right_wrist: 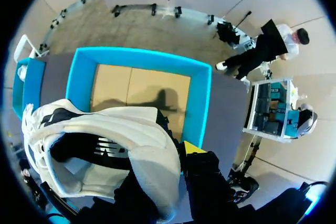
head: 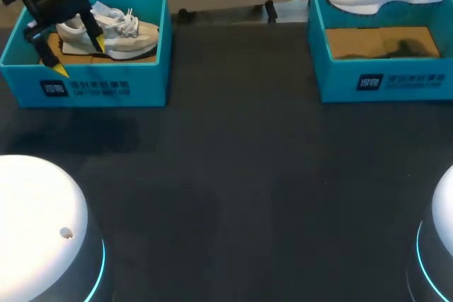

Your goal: Take the shoe out of the shoebox, open the shoe tongue, remove and reinsert the insole, then place the shoe into the shoebox

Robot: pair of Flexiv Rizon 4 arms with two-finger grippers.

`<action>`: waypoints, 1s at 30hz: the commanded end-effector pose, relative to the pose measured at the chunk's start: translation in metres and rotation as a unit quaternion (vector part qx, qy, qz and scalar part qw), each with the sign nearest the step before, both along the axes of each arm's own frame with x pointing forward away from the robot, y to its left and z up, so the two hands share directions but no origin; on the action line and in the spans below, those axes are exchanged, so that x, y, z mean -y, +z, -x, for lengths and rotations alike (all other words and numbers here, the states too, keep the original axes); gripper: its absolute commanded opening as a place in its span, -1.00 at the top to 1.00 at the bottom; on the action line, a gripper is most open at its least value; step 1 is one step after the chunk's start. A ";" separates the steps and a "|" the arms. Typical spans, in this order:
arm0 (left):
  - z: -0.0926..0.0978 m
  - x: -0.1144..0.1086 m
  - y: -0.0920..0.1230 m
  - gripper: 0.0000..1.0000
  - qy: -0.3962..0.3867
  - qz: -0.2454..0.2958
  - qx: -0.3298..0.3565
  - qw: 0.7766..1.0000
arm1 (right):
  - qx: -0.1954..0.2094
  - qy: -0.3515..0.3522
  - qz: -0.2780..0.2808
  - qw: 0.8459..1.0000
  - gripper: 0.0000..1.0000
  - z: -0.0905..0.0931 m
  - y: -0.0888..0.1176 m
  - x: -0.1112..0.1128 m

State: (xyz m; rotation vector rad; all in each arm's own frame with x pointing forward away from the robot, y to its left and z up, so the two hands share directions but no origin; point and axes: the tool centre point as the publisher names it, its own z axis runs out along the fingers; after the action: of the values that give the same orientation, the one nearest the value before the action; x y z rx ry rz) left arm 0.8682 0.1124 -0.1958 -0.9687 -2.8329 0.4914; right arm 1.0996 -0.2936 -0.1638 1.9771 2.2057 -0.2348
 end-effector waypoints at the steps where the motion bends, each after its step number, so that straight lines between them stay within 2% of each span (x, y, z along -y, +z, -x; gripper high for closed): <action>1: 0.001 0.000 0.000 -1.00 0.000 -0.001 0.001 1.000 | 0.006 -0.025 -0.005 1.000 1.00 0.012 -0.008 0.004; 12: 0.001 0.000 0.000 -1.00 0.000 -0.001 0.001 1.000 | 0.006 -0.025 -0.005 1.000 1.00 0.012 -0.008 0.004; 17: 0.001 0.000 0.000 -1.00 0.000 -0.001 0.001 1.000 | 0.011 -0.044 -0.014 0.999 1.00 0.011 -0.020 0.018; 24: 0.001 0.000 0.000 -1.00 0.000 -0.001 0.001 1.000 | 0.024 -0.079 -0.019 0.996 1.00 0.020 -0.038 0.039; 28: 0.001 0.000 0.000 -1.00 0.000 -0.001 0.001 1.000 | 0.032 -0.091 -0.003 0.995 1.00 0.027 -0.040 0.038; 30: 0.001 0.000 0.000 -1.00 0.000 -0.001 0.001 1.000 | 0.038 -0.099 -0.013 0.994 1.00 0.034 -0.041 0.036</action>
State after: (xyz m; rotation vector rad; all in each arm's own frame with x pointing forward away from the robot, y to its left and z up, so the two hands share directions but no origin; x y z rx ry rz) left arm 0.8682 0.1123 -0.1958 -0.9691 -2.8326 0.4911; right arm 1.0801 -0.3352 -0.2057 2.1880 1.9998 -0.1947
